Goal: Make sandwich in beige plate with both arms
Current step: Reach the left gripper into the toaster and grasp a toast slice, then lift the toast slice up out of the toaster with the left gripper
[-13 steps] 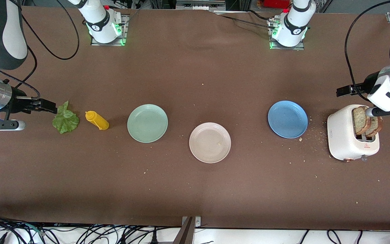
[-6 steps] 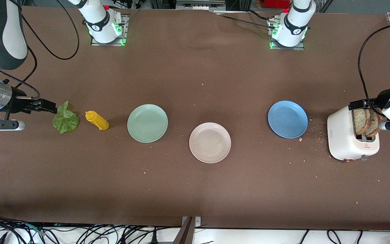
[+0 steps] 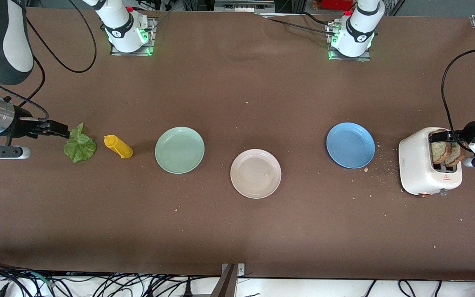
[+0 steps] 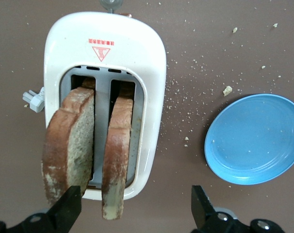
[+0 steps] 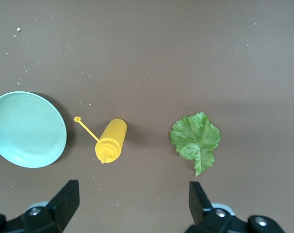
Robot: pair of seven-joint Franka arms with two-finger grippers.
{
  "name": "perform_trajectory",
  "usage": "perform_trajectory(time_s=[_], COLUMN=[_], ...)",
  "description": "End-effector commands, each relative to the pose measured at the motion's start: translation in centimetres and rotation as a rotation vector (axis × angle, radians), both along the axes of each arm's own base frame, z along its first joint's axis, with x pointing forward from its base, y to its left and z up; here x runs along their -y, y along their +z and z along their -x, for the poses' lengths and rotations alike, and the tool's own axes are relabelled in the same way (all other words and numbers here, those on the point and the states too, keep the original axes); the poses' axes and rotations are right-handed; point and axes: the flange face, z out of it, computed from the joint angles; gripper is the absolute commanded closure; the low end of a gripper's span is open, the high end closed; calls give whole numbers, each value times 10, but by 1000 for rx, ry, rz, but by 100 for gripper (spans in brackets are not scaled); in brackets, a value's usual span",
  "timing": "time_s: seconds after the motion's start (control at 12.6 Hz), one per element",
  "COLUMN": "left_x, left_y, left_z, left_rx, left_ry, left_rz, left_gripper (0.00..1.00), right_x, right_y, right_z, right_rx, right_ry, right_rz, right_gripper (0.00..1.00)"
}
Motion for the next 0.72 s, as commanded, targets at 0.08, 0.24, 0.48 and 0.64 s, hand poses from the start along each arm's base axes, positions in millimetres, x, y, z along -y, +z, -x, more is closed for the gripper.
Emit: perform_trajectory(time_s=[0.08, 0.24, 0.48, 0.64], left_x=[-2, -4, -15, -20], left_y=[-16, -28, -40, -36], left_z=[-9, -9, -5, -3], left_rx=[7, -12, -39, -46], left_ry=[-23, -22, 2, 10], left_rz=[-3, 0, 5, 5], left_gripper=[15, 53, 94, 100], right_x=[4, 4, 6, 6], right_y=[1, 0, 0, 0], right_z=[0, 0, 1, 1], right_rx=[-7, -7, -8, -8], right_ry=[-3, -3, -6, -6], right_rz=[1, 1, 1, 1], right_gripper=[0, 0, 0, 0])
